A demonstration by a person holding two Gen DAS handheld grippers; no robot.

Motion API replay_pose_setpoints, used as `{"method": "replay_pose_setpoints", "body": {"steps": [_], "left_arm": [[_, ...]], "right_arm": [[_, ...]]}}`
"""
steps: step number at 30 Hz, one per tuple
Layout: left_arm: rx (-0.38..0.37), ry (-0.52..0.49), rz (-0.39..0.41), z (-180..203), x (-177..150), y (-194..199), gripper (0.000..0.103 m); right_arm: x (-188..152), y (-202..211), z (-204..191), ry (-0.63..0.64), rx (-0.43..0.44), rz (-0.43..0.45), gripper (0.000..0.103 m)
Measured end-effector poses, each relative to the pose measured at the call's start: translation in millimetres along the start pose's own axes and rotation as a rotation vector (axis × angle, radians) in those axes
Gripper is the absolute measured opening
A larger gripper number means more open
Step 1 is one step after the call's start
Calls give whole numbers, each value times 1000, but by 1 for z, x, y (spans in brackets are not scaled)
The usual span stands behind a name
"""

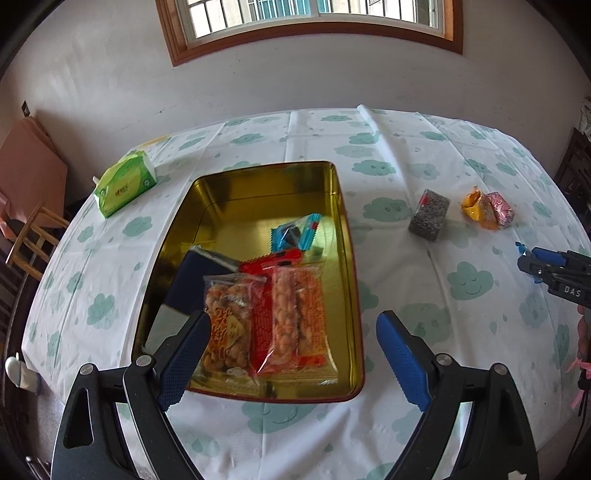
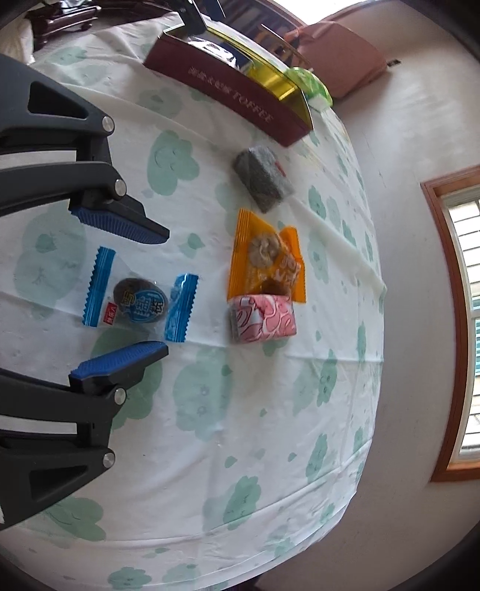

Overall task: Organize snacks
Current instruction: 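Move the right tool to the blue-wrapped candy and grasp it, then grasp the dark grey packet with the left tool while the right tool holds the blue candy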

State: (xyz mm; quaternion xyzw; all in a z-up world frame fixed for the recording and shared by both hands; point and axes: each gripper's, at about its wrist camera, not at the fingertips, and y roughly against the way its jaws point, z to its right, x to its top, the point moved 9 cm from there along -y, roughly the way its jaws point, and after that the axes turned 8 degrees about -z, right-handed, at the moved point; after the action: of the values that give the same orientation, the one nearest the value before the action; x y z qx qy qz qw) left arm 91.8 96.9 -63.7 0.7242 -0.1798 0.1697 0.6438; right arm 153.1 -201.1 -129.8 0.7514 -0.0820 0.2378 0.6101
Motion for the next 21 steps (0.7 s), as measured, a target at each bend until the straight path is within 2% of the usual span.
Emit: {"method": "replay_pose_setpoints", "body": {"steps": [3, 5, 7, 13, 19, 21], "left_arm": [[-9, -14, 28, 11, 8, 2, 89], [-29, -30, 53, 22, 16, 3, 89], [-56, -47, 73, 34, 23, 3, 89], [-103, -108, 96, 67, 38, -3, 89], [-157, -145, 78, 94, 51, -17, 89], [-171, -157, 65, 102, 57, -24, 89]], "right_arm": [[-1, 0, 3, -35, -24, 26, 47], [-2, 0, 4, -47, -43, 41, 37], [-3, 1, 6, -57, -69, 62, 33], [-2, 1, 5, 1, -142, 96, 32], [0, 5, 36, -66, -200, 100, 32], [-1, 6, 45, -101, -184, 101, 32]]}}
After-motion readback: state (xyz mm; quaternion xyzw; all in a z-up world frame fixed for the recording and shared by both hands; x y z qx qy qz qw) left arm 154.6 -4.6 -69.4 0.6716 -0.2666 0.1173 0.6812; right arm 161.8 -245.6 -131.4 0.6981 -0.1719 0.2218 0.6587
